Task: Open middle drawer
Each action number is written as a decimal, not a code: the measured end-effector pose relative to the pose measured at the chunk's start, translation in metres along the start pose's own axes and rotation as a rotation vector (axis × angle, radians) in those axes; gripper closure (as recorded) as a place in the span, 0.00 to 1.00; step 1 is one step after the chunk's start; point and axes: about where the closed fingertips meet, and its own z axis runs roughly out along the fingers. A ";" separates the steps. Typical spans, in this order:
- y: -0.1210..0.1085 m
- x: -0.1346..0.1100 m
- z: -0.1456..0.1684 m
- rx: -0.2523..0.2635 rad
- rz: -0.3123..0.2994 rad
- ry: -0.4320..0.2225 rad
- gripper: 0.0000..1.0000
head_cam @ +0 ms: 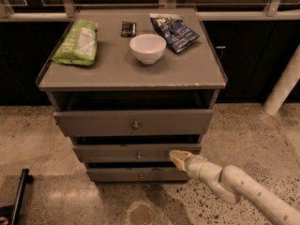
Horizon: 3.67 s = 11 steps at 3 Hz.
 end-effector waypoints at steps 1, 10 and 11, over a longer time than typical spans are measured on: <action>-0.013 -0.016 0.025 -0.002 -0.040 -0.016 1.00; -0.027 -0.006 0.052 -0.117 -0.033 0.242 1.00; -0.025 -0.011 0.050 -0.117 -0.033 0.242 1.00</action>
Offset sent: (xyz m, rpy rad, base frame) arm 0.0849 0.0210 0.0107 -0.0347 -0.0935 0.0152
